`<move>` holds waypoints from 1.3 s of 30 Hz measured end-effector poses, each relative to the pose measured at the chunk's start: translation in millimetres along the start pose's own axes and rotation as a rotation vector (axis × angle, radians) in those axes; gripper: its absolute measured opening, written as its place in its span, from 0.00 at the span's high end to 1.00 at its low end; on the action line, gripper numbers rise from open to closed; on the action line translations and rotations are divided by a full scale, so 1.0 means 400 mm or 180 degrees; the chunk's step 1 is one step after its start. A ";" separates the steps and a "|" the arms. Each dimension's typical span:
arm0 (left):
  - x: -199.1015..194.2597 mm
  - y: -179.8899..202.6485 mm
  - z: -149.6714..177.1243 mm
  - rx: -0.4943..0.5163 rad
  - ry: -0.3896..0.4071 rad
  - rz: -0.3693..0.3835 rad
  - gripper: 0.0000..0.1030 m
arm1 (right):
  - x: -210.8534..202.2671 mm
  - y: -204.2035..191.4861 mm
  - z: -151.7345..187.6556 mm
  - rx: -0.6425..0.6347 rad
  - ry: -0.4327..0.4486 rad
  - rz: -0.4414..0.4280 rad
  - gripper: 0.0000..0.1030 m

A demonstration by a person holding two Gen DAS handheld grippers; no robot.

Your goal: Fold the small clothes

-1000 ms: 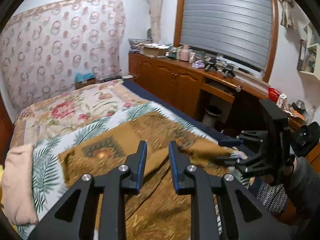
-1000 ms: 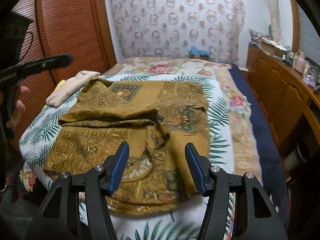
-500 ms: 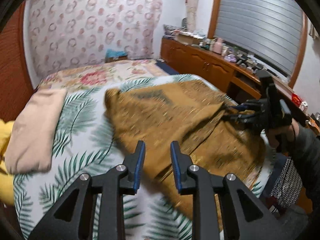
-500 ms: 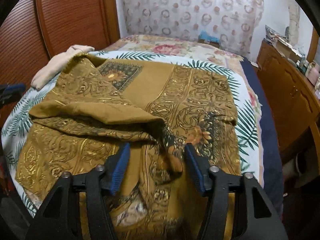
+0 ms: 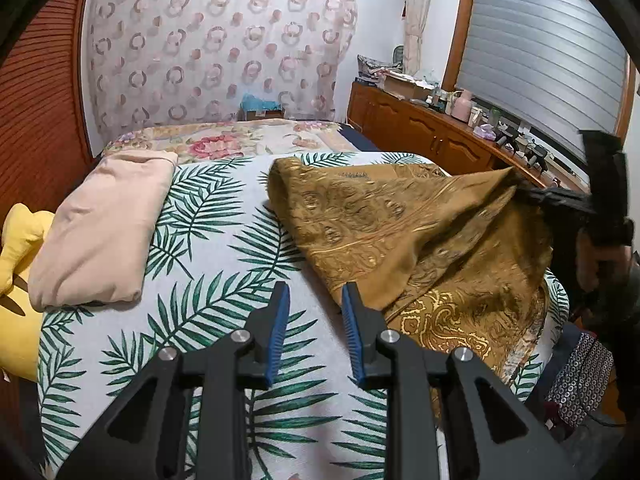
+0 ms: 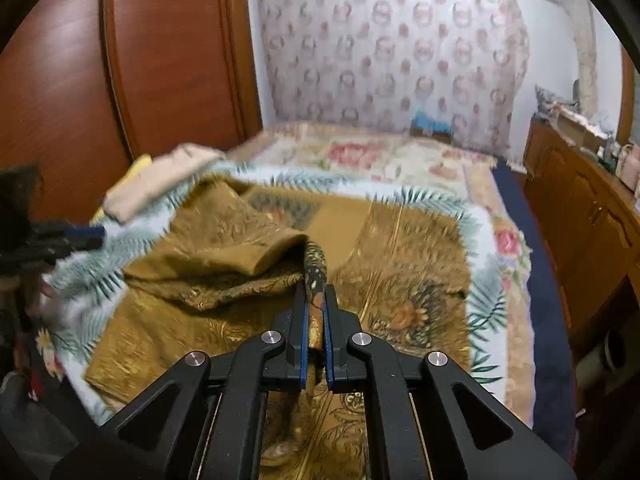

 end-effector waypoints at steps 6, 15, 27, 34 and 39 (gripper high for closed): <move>-0.017 0.022 -0.006 0.0056 0.0065 0.0043 0.76 | -0.078 0.028 0.031 0.0091 -0.0030 0.0295 0.97; -0.023 0.060 -0.018 0.0141 0.0106 0.0020 0.75 | -0.066 0.090 0.136 0.0228 -0.0385 0.0606 0.95; -0.017 0.066 -0.016 0.0157 0.0105 -0.0035 0.74 | -0.048 0.001 0.064 -0.0060 -0.0231 0.0319 0.43; -0.013 0.061 -0.004 0.0131 0.0093 -0.0040 0.73 | 0.108 -0.123 0.020 -0.0411 -0.0469 -0.0095 0.42; -0.008 0.058 0.005 0.0120 0.0067 -0.0042 0.73 | 0.196 -0.200 0.007 -0.0630 -0.0652 -0.0300 0.42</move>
Point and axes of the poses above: each gripper's, at about its wrist camera, not at the fingertips, and x roughly the way its jaws point, y to its right, z to its underside, the point moved 1 cm from there along x, roughly the way its jaws point, and after that the axes turned 7 degrees about -y, right-handed, at the moved point
